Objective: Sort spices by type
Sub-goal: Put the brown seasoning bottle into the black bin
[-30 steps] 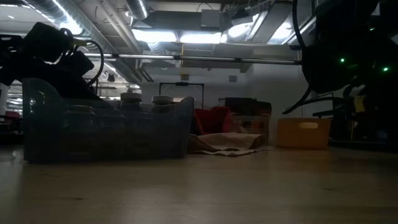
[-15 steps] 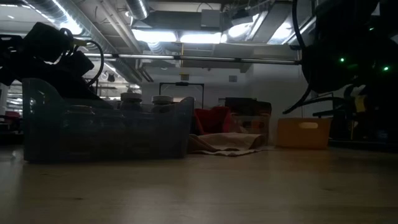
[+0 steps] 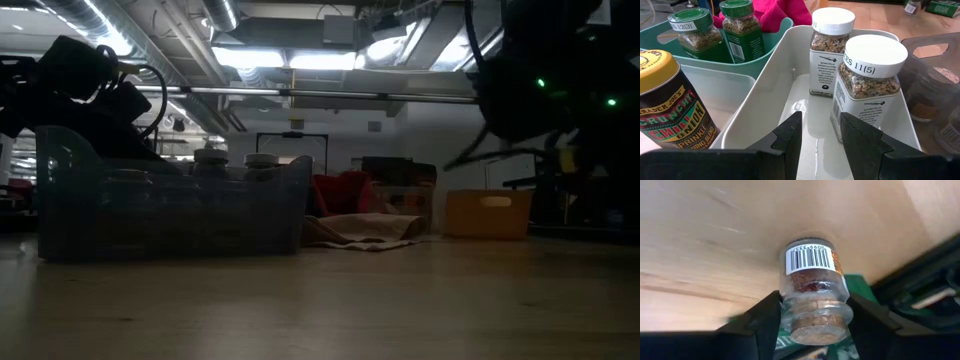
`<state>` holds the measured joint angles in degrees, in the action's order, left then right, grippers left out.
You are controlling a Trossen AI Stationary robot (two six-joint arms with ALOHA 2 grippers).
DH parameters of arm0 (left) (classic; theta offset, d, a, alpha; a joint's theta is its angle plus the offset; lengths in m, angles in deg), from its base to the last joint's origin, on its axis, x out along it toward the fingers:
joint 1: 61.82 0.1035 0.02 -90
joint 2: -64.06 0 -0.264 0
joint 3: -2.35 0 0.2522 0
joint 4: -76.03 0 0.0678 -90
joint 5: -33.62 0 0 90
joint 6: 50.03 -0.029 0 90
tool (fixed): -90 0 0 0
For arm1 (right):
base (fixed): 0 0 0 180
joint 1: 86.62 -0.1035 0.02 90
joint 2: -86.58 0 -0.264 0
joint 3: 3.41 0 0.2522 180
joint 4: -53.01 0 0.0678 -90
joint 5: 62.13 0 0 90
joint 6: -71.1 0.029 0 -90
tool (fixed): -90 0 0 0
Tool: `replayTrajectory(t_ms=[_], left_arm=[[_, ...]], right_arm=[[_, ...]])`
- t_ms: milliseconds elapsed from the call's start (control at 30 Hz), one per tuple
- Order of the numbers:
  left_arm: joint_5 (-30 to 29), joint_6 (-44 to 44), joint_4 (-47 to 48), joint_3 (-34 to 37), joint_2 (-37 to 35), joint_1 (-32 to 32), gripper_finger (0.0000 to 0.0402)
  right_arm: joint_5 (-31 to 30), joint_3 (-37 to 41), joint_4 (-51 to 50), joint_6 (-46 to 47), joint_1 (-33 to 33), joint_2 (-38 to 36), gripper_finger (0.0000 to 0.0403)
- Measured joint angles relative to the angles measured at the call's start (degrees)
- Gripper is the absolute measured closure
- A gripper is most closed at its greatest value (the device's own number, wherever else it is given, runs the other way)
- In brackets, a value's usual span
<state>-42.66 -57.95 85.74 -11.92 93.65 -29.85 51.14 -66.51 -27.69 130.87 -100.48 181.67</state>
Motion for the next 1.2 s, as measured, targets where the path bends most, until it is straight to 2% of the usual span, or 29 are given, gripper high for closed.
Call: replayTrajectory(t_ms=[367, 767, 1033, 1200], left_arm=[[0.0, 0.0, 0.0, 0.0, 0.0, 0.0, 0.0274], [0.0, 0.0, 0.0, 0.0, 0.0, 0.0, 0.0274], [0.0, 0.0, 0.0, 0.0, 0.0, 0.0, 0.0274], [0.0, 0.0, 0.0, 0.0, 0.0, 0.0, 0.0274]], right_arm=[[-2.8, -12.9, -3.0, 0.0, 1.5, 0.0, 0.0206], [-11.1, -30.3, -1.0, 0.0, 7.4, 0.0, 0.0208], [-16.6, -32.9, 10.8, -2.5, 8.4, 0.2, 0.0209], [-17.8, -32.9, 19.9, -7.6, 8.7, 3.5, 0.0209]])
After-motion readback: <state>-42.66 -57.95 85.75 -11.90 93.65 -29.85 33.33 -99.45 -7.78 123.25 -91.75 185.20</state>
